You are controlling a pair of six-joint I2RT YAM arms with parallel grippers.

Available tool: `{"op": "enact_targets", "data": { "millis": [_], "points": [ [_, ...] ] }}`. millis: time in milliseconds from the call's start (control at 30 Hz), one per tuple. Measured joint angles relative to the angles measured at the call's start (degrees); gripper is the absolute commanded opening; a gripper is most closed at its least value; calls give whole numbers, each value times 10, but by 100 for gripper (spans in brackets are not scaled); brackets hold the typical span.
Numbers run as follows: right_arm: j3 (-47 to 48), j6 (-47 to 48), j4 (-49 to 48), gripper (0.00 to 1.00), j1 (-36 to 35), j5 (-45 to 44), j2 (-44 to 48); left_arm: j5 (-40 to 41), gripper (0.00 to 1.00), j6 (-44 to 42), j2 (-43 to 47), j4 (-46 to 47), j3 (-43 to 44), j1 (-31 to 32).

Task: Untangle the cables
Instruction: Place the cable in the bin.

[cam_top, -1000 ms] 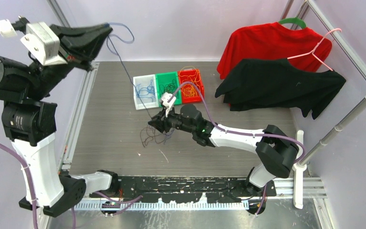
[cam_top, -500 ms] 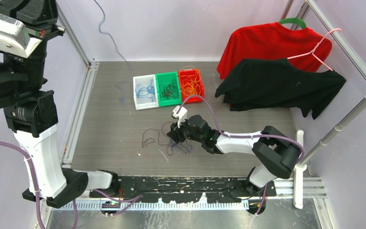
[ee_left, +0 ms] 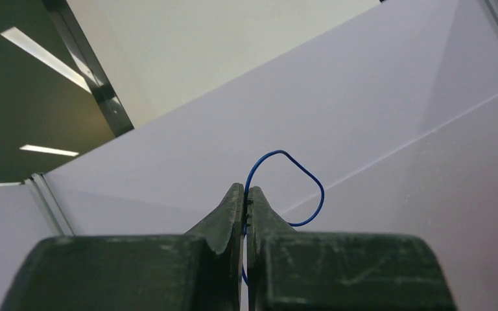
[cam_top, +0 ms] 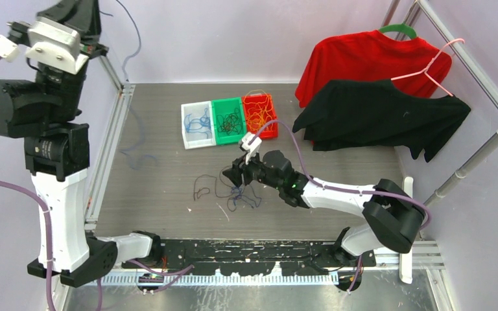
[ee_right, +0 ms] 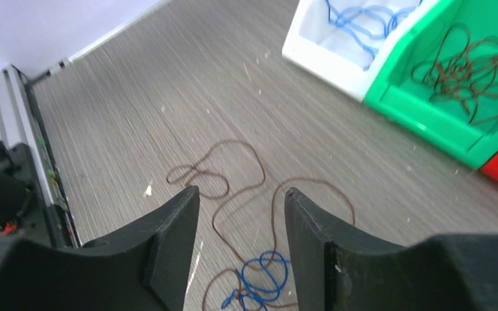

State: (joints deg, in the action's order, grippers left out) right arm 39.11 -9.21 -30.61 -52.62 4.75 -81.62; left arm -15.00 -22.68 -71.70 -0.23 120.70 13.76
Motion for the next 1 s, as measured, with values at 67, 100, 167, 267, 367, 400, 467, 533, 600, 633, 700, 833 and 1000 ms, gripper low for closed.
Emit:
{"op": "enact_targets", "data": {
  "millis": [67, 100, 167, 267, 367, 400, 467, 533, 600, 633, 700, 833, 1000],
  "points": [
    [15, 0, 4, 58, 1, -1, 9, -3, 0, 0, 15, -1, -40, 0],
    [23, 0, 6, 58, 2, -2, 13, -5, 0, -1, 22, -2, -60, 0],
    [43, 0, 7, 58, 4, -8, 17, -6, 0, -2, 31, -2, -96, 0],
    [76, -5, 3, 56, 16, -13, 9, -7, 0, -3, 33, -2, -139, 0],
    [104, -16, -10, 56, 38, -21, -15, -11, 0, -3, 25, -2, -170, 0],
    [114, -18, -16, 55, 46, -23, -28, -11, 0, -1, 20, -2, -176, 0],
    [137, -24, -25, 54, 61, -28, -58, -11, 0, 5, 2, -2, -179, 0],
    [158, -34, -32, 54, 74, -28, -90, -10, 0, 13, -17, 1, -178, 0],
    [175, -43, -37, 54, 84, -28, -119, -8, 0, 20, -41, 6, -178, 0],
    [180, -45, -38, 54, 87, -28, -129, -6, 0, 23, -52, 7, -178, 0],
    [187, -45, -38, 54, 93, -28, -145, -1, 0, 27, -73, 9, -177, 0],
    [193, -45, -38, 54, 94, -27, -161, 11, 0, 27, -114, 9, -176, 0],
    [193, -45, -40, 54, 94, -25, -163, 20, 0, 14, -154, 17, -167, -4]
  ]
}}
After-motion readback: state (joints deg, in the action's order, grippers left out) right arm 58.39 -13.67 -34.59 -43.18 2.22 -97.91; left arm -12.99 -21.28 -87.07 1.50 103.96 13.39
